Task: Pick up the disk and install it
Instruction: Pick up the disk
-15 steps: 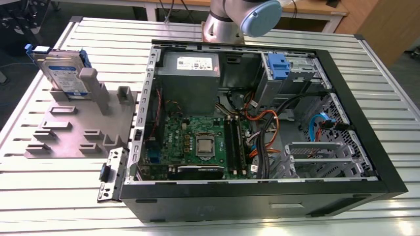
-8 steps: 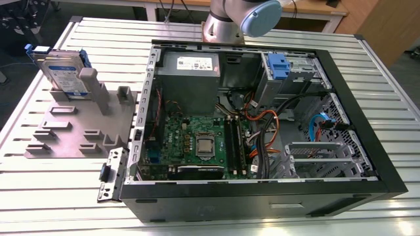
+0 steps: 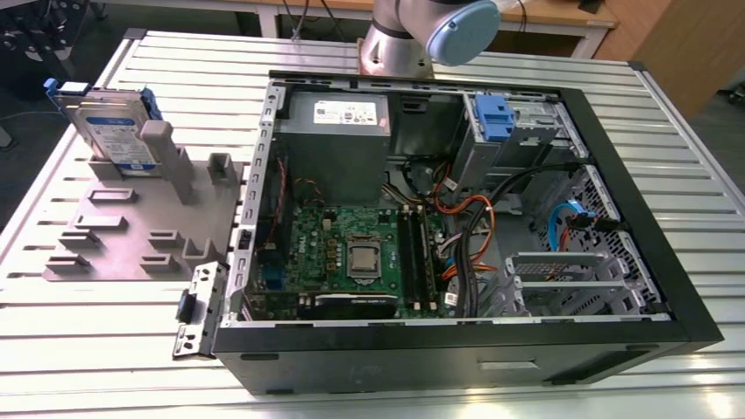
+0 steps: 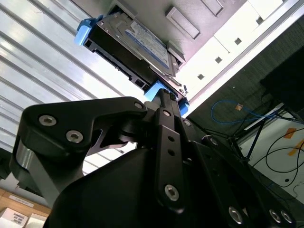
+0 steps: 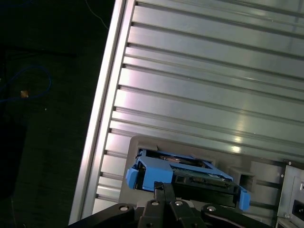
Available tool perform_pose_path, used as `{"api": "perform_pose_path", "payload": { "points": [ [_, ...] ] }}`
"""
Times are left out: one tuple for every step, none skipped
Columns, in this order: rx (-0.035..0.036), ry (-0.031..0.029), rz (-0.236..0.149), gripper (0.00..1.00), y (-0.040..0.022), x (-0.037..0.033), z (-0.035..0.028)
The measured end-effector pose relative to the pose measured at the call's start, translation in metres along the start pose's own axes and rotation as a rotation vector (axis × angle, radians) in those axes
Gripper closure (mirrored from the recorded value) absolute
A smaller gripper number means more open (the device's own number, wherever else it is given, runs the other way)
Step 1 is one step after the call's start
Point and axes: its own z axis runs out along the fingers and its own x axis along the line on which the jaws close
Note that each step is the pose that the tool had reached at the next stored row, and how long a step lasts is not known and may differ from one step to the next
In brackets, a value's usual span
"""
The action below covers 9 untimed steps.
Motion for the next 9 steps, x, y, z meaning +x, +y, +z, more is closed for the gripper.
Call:
{"api": "perform_pose_path", "payload": {
  "points": [
    [0.0000,0.0000,0.000,0.89,0.0000,0.0000,0.0000],
    [0.0000,0.0000,0.000,0.89,0.0000,0.0000,0.0000],
    [0.0000,0.0000,0.000,0.89,0.0000,0.0000,0.0000],
    [0.0000,0.0000,-0.001,0.89,0.0000,0.0000,0.0000],
    [0.0000,0.0000,-0.001,0.89,0.0000,0.0000,0.0000],
    [0.0000,0.0001,-0.003,0.89,0.0000,0.0000,0.0000],
    [-0.0001,0.0002,-0.005,0.89,0.0000,0.0000,0.0000],
    [-0.0001,0.0003,-0.009,0.89,0.0000,0.0000,0.0000],
    [-0.0001,0.0005,-0.013,0.89,0.0000,0.0000,0.0000]
  ]
}}
